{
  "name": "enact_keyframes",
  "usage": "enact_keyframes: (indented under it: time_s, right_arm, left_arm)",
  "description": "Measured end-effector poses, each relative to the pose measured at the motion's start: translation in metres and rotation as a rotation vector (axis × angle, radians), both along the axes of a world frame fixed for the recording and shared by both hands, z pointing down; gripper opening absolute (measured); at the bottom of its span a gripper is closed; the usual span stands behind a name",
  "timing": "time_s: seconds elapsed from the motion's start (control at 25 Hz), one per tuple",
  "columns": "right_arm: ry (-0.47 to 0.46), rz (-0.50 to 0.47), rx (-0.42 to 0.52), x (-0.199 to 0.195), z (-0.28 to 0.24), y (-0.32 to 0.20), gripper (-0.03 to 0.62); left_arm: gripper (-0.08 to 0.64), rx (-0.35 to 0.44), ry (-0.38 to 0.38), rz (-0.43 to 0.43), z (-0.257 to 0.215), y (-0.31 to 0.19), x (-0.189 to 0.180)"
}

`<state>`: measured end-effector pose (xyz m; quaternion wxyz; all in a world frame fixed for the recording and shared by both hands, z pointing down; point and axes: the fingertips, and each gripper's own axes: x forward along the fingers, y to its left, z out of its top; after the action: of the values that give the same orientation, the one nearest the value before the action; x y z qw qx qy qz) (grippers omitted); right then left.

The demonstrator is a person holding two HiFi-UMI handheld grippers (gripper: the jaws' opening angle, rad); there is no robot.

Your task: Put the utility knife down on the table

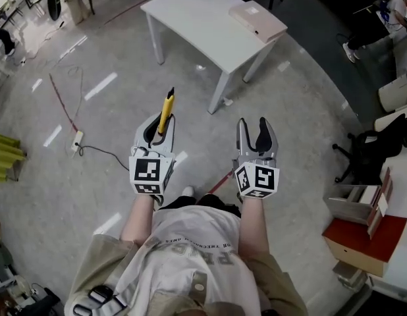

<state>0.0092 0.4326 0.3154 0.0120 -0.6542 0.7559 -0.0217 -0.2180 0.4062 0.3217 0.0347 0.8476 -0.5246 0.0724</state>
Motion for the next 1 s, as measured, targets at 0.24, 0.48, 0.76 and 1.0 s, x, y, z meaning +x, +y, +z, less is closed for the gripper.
enact_keyframes:
  time_s: [0.24,0.48,0.76,1.0]
  right_arm:
    - [-0.008,0.011,-0.027,-0.006,0.014,-0.004,0.222]
    - [0.0,0.02,-0.037,0.0,0.019,-0.016,0.222]
    - [-0.003,0.004,-0.054,0.021,0.034,-0.051,0.222]
    - [-0.017,-0.007,-0.05,0.057,0.033,-0.103,0.222]
  left_arm:
    - [0.083,-0.037,0.006,-0.001,0.018,-0.006,-0.01]
    - [0.083,-0.06,0.002,0.01,0.03,-0.015,-0.004]
    - [0.083,-0.073,0.002,-0.014,0.045,-0.045,0.015]
    - [0.083,-0.054,0.009,-0.012,0.037,-0.097,0.05]
